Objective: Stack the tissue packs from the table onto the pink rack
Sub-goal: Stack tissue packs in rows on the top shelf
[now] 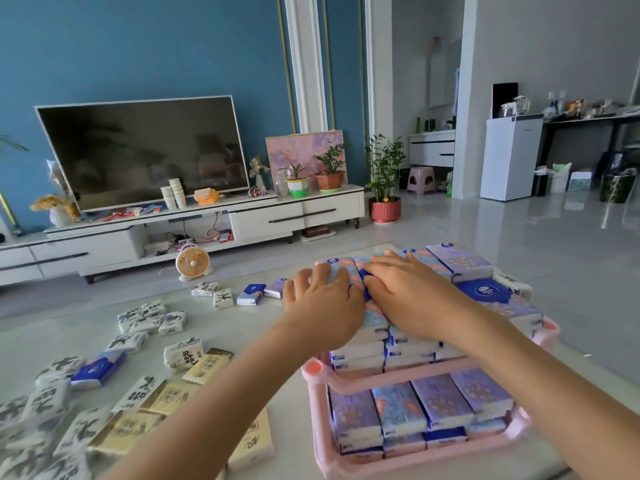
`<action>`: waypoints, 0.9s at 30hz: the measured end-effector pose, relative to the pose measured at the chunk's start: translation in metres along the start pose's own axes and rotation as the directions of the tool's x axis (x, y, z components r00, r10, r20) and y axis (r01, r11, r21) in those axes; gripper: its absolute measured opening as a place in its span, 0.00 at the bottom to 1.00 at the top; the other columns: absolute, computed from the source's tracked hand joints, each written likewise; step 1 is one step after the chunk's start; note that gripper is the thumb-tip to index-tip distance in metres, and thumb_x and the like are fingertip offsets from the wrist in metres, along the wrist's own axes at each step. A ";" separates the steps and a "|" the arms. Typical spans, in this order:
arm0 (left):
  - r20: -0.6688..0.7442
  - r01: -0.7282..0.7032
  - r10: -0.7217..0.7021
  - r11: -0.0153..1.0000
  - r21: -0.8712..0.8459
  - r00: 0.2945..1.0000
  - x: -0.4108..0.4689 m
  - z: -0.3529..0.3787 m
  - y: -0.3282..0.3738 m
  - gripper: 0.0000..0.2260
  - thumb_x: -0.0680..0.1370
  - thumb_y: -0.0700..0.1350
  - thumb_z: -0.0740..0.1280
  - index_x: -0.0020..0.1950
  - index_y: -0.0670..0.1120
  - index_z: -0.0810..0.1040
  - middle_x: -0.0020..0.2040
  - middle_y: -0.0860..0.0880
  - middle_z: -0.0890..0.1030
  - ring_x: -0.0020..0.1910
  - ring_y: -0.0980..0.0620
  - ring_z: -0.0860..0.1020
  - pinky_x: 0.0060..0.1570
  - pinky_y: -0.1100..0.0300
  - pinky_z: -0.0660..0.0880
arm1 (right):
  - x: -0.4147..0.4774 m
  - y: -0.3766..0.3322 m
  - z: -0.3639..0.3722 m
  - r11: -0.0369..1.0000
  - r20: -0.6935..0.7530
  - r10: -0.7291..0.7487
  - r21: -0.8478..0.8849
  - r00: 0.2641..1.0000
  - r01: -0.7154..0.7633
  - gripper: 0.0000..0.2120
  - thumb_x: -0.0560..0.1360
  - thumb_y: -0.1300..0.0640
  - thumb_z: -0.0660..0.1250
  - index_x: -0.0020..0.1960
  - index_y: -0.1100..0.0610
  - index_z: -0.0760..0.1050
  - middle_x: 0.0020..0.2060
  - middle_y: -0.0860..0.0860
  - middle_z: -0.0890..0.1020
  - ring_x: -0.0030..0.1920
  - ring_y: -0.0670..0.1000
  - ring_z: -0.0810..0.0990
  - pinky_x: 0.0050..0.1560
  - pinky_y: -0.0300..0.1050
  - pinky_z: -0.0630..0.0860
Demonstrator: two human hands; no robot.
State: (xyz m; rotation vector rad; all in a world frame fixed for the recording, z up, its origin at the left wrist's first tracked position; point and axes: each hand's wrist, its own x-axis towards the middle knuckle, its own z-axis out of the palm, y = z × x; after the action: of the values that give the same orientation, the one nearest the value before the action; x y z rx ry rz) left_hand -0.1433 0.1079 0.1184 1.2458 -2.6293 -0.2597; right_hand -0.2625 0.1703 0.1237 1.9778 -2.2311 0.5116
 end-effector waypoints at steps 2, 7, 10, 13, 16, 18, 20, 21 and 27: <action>0.019 0.036 -0.034 0.994 -0.098 0.999 -0.005 -0.007 0.006 0.19 0.82 0.54 0.45 0.69 0.51 0.64 0.74 0.48 0.55 0.72 0.46 0.50 0.69 0.48 0.49 | 0.000 0.000 -0.001 0.999 -0.010 0.006 0.038 1.000 -0.006 0.19 0.81 0.55 0.47 0.61 0.59 0.72 0.63 0.54 0.73 0.67 0.53 0.65 0.71 0.50 0.55; -0.077 0.026 -0.060 0.922 -0.387 0.995 -0.016 -0.016 -0.002 0.23 0.81 0.56 0.46 0.75 0.52 0.58 0.77 0.49 0.52 0.75 0.48 0.46 0.72 0.49 0.48 | -0.006 0.003 -0.012 0.986 -0.144 0.021 0.166 0.989 0.003 0.18 0.81 0.55 0.49 0.49 0.61 0.76 0.51 0.57 0.80 0.66 0.53 0.68 0.62 0.41 0.61; -0.211 -0.034 -0.077 0.880 -0.475 0.974 -0.029 -0.017 -0.029 0.22 0.81 0.56 0.48 0.71 0.50 0.66 0.75 0.48 0.59 0.74 0.49 0.52 0.70 0.52 0.53 | -0.018 -0.004 -0.027 0.969 -0.304 0.032 0.245 0.952 0.045 0.14 0.80 0.57 0.55 0.53 0.63 0.77 0.49 0.54 0.82 0.50 0.47 0.77 0.45 0.31 0.66; -0.244 -0.040 -0.098 0.863 -0.504 0.965 -0.044 -0.011 -0.064 0.20 0.81 0.55 0.50 0.66 0.49 0.72 0.70 0.48 0.66 0.71 0.50 0.58 0.68 0.55 0.57 | -0.029 -0.022 -0.031 0.940 -0.370 -0.010 0.314 0.929 0.136 0.09 0.79 0.58 0.59 0.52 0.54 0.78 0.33 0.35 0.76 0.33 0.32 0.75 0.36 0.23 0.66; -0.227 0.031 -0.169 0.859 -0.511 0.959 -0.055 -0.002 -0.101 0.16 0.81 0.52 0.52 0.60 0.48 0.75 0.65 0.47 0.71 0.66 0.48 0.64 0.63 0.58 0.60 | -0.040 -0.052 -0.020 0.878 -0.447 -0.095 0.383 0.889 0.286 0.07 0.77 0.54 0.61 0.47 0.47 0.78 0.41 0.37 0.81 0.42 0.34 0.78 0.40 0.24 0.68; -0.199 0.091 -0.221 0.855 -0.510 0.955 -0.060 0.005 -0.125 0.14 0.81 0.50 0.54 0.58 0.47 0.76 0.63 0.47 0.72 0.63 0.47 0.68 0.62 0.56 0.65 | -0.047 -0.077 -0.001 0.811 -0.479 -0.190 0.416 0.857 0.412 0.09 0.75 0.52 0.59 0.46 0.48 0.78 0.43 0.41 0.81 0.48 0.38 0.78 0.46 0.25 0.69; -0.176 0.147 -0.271 0.847 -0.511 0.946 -0.063 0.013 -0.149 0.12 0.80 0.47 0.57 0.59 0.47 0.76 0.62 0.47 0.73 0.60 0.48 0.70 0.59 0.57 0.67 | -0.051 -0.105 0.029 0.745 -0.499 -0.305 0.405 0.811 0.530 0.10 0.74 0.55 0.59 0.45 0.53 0.79 0.41 0.43 0.80 0.45 0.43 0.79 0.46 0.32 0.72; -0.167 0.169 -0.290 0.843 -0.511 0.942 -0.064 0.017 -0.161 0.12 0.80 0.46 0.58 0.59 0.47 0.76 0.61 0.48 0.73 0.59 0.48 0.71 0.58 0.57 0.67 | -0.052 -0.119 0.048 0.724 -0.515 -0.370 0.362 0.773 0.587 0.09 0.73 0.57 0.60 0.44 0.55 0.79 0.39 0.45 0.80 0.43 0.44 0.78 0.46 0.36 0.73; -0.124 0.232 -0.334 0.835 -0.499 0.935 -0.073 0.030 -0.215 0.13 0.79 0.44 0.59 0.63 0.48 0.75 0.64 0.50 0.73 0.61 0.51 0.72 0.57 0.61 0.68 | -0.015 -0.168 0.151 0.669 -0.323 -0.264 0.617 0.909 0.414 0.07 0.72 0.54 0.60 0.43 0.49 0.76 0.40 0.42 0.79 0.43 0.43 0.77 0.45 0.36 0.72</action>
State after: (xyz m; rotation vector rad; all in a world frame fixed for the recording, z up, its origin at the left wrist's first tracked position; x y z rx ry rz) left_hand 0.0526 0.0326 0.0263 1.3850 -2.0186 -0.7384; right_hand -0.0749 0.1196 0.0067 2.4216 -1.5824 1.5721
